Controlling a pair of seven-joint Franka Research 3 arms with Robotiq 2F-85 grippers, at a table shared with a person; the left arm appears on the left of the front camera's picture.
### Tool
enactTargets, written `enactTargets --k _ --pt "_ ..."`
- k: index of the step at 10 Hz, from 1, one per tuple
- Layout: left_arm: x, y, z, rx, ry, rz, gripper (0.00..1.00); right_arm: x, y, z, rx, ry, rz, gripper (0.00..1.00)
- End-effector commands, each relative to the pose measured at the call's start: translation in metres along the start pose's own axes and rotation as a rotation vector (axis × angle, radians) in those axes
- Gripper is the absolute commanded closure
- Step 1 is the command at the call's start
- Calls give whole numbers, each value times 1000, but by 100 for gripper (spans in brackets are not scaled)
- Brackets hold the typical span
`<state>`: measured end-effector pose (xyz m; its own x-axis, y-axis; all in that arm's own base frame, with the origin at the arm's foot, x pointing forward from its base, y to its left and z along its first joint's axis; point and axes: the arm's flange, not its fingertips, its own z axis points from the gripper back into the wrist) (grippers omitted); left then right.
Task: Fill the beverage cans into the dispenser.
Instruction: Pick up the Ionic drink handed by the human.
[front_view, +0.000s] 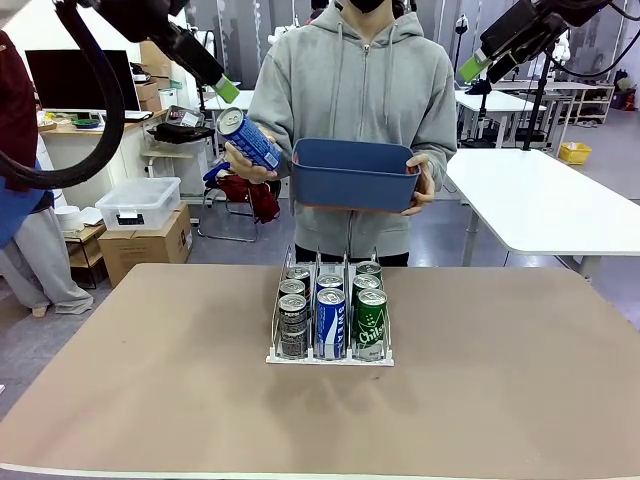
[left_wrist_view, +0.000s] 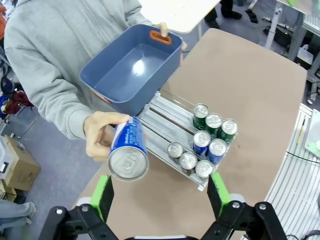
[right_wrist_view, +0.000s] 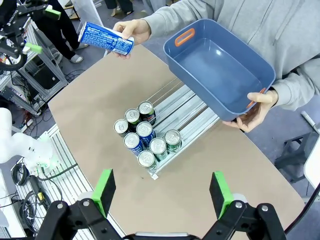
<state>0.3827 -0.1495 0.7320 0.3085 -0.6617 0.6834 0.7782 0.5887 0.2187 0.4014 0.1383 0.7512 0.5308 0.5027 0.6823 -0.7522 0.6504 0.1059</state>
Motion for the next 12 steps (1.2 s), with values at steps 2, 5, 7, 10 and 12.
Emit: enactTargets --k 2,5,7,10,12 --pt "-9 4 -21 73 -6 -15 0 0 0 0 1 -1 1 0" --pt "-15 17 -36 -3 10 27 0 0 0 0 1 -1 1 0" --pt "-17 23 -45 16 -20 24 0 0 0 0 1 -1 1 0" --pt "-21 29 -58 27 -65 79 0 0 0 0 1 -1 1 0" --pt "-16 27 -50 25 -12 65 0 0 0 0 1 -1 1 0"
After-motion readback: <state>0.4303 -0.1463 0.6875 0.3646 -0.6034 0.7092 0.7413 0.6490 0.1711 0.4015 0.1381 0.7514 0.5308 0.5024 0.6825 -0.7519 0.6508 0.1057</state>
